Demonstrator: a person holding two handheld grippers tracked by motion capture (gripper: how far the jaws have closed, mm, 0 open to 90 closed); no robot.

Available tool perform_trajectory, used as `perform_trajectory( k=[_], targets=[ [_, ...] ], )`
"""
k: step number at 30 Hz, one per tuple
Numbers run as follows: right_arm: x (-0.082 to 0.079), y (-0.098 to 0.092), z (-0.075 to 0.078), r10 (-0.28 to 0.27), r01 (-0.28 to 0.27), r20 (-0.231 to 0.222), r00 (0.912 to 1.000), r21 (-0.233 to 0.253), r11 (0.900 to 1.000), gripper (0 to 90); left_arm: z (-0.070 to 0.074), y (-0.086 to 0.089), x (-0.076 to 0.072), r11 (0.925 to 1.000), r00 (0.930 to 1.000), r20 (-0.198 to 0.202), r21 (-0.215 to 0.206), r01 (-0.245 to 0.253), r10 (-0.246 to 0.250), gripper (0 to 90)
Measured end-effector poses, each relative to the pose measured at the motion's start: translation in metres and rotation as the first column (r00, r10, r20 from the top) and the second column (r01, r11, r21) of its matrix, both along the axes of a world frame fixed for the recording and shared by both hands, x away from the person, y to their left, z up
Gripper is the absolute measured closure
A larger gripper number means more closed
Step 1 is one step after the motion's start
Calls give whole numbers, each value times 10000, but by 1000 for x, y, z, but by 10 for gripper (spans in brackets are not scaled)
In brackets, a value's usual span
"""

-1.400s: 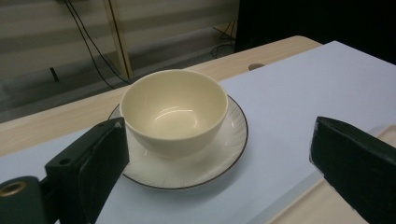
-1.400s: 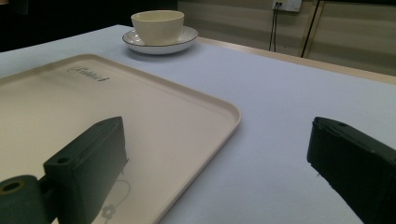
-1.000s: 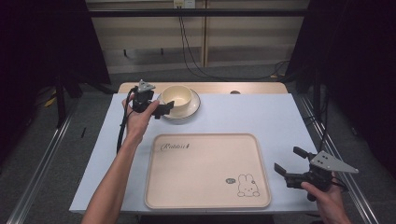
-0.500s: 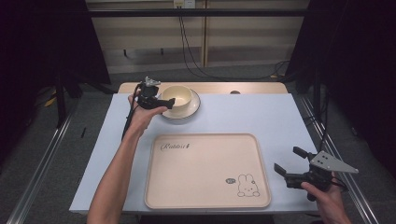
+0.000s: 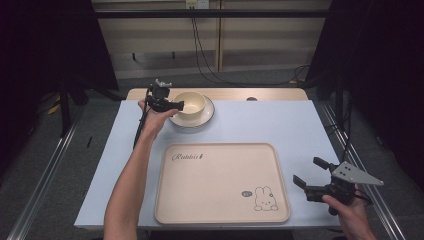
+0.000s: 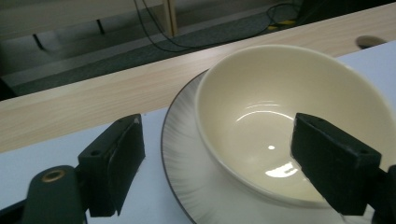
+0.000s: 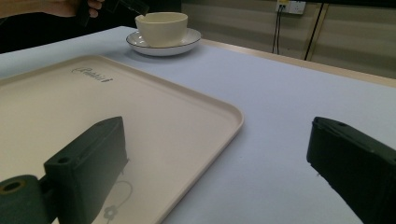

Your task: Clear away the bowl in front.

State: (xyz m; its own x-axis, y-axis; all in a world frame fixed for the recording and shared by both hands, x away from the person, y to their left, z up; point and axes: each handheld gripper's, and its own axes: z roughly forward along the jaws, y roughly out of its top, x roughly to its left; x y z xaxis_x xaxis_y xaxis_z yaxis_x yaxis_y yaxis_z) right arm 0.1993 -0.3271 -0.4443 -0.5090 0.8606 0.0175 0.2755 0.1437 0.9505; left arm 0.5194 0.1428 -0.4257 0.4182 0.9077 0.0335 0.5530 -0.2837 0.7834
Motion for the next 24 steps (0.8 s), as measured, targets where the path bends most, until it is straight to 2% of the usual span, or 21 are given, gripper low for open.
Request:
perform_trajectory(
  k=[3, 4, 5, 6, 9, 10, 11, 12, 13, 14, 16, 19, 20, 21, 23, 24],
  targets=[
    [0, 0, 0, 6, -6, -12, 10000, 6, 10000, 48, -3, -1, 2, 10000, 10000, 75, 71, 26, -27, 198],
    [0, 0, 0, -17, 17, 5, 10000, -7, 10000, 48, -6, -3, 5, 9999, 9999, -104, -15, -125, 125, 181],
    [0, 0, 0, -2, 2, -1, 10000, -15, 10000, 48, -8, -4, 6, 9997, 10000, -84, 245, 9, -7, 186],
    [0, 0, 0, 30, -30, -8, 10000, -62, 10000, 49, -11, -5, 7, 9995, 10000, -75, 314, -44, 46, 201],
    [0, 0, 0, 26, -26, 6, 10000, -62, 10000, 49, -15, -6, 12, 9990, 9992, -404, 452, -17, 35, 222],
    [0, 0, 0, -17, 17, -9, 10000, -31, 10000, 49, -17, -7, 13, 9995, 9990, -391, 222, -225, 234, 231],
    [-1, 0, 0, -20, 20, -7, 10000, -34, 10000, 49, -17, -7, 13, 9995, 9990, -391, 222, -225, 234, 230],
    [0, 0, 0, -13, 13, -2, 10000, -40, 10000, 49, -19, -8, 17, 9995, 9980, -572, 151, -268, 276, 233],
    [0, 0, 0, 27, -27, -16, 10000, -34, 10000, 49, -20, -9, 18, 9997, 9974, -682, 133, -203, 212, 237],
    [0, 0, 0, 45, -45, 5, 10000, -52, 10000, 49, -20, -9, 19, 9995, 9968, -786, 317, -93, 118, 239],
    [0, 0, 0, 76, -77, -20, 10000, -59, 10000, 49, -21, -12, 20, 9995, 9968, -765, 220, -222, 238, 250],
    [0, 0, 0, 86, -86, -12, 10000, -70, 9999, 50, -19, -16, 25, 9997, 9912, -1309, 193, -159, 183, 279],
    [0, 0, 0, 86, -86, -15, 10000, -66, 9999, 50, -20, -17, 26, 9996, 9899, -1391, -7, -283, 280, 281],
    [0, 0, 0, 88, -88, -25, 10000, -59, 9999, 50, -20, -17, 26, 9996, 9864, -1619, 48, -283, 287, 289],
    [0, 0, 0, 79, -79, -11, 10000, -83, 9999, 50, -22, -19, 27, 9994, 9840, -1746, 126, -333, 349, 350],
    [0, 0, 0, 73, -73, -15, 10000, -80, 9999, 51, -23, -20, 28, 9993, 9815, -1878, 136, -345, 365, 348]
  ],
)
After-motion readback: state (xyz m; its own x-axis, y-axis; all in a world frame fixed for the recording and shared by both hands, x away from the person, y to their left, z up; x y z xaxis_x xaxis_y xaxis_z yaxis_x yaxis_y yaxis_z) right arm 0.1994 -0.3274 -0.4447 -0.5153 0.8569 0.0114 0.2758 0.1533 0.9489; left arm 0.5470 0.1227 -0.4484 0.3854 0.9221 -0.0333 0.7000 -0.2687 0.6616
